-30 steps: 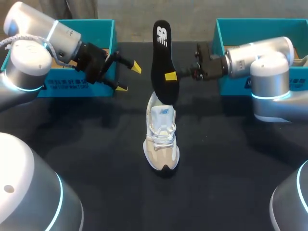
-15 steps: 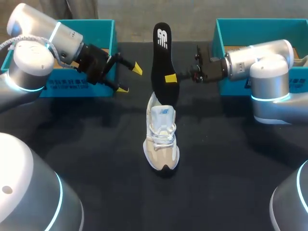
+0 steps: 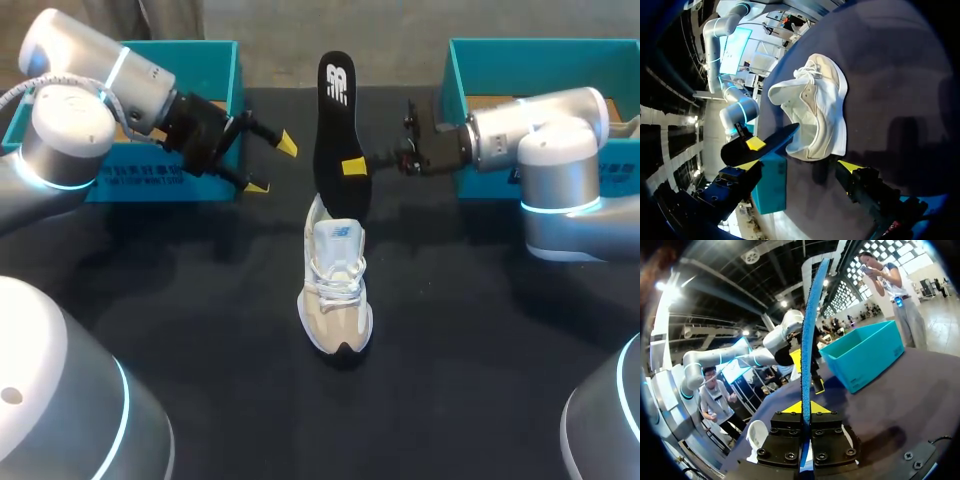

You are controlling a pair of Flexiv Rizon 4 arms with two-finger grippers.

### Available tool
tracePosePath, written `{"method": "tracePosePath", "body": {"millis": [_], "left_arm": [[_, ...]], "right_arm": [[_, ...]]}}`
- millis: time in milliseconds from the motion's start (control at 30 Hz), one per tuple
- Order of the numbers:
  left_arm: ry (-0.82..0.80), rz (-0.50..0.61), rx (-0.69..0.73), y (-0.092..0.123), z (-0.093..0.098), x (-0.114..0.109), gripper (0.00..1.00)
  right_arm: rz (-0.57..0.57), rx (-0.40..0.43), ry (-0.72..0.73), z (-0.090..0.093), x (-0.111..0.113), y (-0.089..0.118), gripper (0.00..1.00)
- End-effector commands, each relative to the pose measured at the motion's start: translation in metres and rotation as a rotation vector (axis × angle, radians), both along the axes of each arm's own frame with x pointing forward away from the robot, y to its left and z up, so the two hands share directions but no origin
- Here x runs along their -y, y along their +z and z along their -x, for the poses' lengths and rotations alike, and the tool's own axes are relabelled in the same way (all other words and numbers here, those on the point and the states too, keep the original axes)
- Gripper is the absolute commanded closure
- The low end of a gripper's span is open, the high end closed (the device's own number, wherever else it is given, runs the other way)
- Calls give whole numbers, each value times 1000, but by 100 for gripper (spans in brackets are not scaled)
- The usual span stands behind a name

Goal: Take the shoe out of the shoebox, open the shoe tongue, remove and reinsert the insole, then place the shoe into the shoebox

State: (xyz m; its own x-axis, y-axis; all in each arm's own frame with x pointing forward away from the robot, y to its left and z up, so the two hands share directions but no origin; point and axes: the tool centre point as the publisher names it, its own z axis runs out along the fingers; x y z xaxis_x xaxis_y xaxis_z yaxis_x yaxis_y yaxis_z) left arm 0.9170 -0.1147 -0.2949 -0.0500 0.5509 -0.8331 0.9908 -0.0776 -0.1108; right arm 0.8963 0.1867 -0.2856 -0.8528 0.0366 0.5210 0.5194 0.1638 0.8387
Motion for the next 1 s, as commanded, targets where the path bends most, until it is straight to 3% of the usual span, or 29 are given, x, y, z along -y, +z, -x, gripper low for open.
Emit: {"method": "tracePosePath", "body": {"millis": [33, 500, 1000], "left_arm": [[-2, -1, 0, -2, -1, 2, 0], [2, 5, -1, -2, -1, 3, 0], [9, 3, 3, -2, -3, 0, 0]], "right_arm": [[0, 0, 3, 0, -2, 0, 100], [22, 37, 21, -14, 2, 13, 100], [8, 4, 3, 0, 1, 2, 100]]}}
